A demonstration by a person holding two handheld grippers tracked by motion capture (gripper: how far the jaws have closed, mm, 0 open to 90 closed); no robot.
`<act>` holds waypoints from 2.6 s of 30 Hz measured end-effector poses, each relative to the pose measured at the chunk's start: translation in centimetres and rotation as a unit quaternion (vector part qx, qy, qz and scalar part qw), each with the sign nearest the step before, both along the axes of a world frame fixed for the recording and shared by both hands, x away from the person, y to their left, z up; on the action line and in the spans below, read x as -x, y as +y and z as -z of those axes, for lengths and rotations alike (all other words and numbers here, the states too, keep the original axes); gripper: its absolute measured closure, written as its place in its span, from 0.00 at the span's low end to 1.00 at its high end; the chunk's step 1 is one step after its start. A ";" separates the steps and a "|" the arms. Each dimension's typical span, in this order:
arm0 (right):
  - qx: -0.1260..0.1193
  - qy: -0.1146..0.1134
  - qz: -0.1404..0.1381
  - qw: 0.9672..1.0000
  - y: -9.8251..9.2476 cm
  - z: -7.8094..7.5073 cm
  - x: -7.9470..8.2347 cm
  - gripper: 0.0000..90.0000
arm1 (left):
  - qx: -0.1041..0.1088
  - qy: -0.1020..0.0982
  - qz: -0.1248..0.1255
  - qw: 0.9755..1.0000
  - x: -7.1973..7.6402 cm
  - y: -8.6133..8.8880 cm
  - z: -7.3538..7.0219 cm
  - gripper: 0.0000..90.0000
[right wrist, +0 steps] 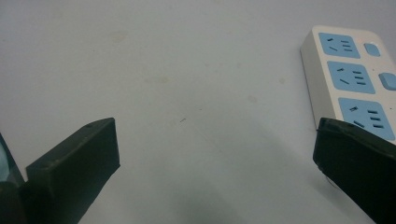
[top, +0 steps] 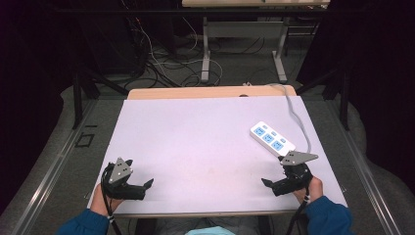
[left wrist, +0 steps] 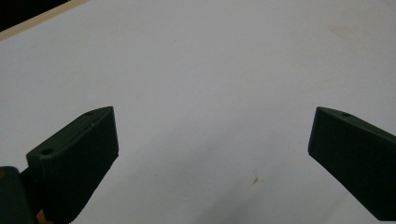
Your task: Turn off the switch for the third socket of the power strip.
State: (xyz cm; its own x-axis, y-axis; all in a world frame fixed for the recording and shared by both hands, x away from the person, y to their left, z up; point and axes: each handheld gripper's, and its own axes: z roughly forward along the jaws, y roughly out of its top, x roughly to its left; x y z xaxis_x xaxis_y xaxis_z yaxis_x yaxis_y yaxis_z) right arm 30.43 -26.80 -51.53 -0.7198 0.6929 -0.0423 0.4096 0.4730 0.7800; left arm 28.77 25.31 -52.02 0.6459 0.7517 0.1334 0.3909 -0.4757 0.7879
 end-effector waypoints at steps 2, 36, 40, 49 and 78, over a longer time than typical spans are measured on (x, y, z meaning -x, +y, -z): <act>0.003 -0.002 -0.005 1.000 0.0 0.0 -0.1 0.00 | -0.001 0.001 0.000 1.000 0.0 0.0 0.0 0.02; 0.003 -0.005 0.015 1.000 0.3 -0.7 -1.5 0.00 | -0.015 0.009 0.006 1.000 0.0 -0.3 0.2 0.02; 0.004 -0.004 0.018 1.000 0.3 -0.8 -2.1 0.00 | -0.016 0.009 0.007 1.000 0.0 -0.3 0.2 0.01; 0.004 0.001 0.023 1.000 0.2 -0.9 -3.2 0.00 | -0.025 0.001 0.006 1.000 -0.1 -0.2 0.1 0.01; 0.000 0.012 0.051 0.999 -0.5 -1.1 -7.7 0.00 | -0.018 0.005 0.006 1.000 0.0 -0.4 0.3 0.01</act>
State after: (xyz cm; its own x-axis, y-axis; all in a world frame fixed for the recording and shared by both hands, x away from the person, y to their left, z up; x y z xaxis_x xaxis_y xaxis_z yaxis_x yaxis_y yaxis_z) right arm 38.13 -27.30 -50.43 -0.6457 0.7632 -0.0257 0.4744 0.4272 0.7697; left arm 28.81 24.91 -52.30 0.6559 0.7389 0.1542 0.3928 -0.5087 0.7661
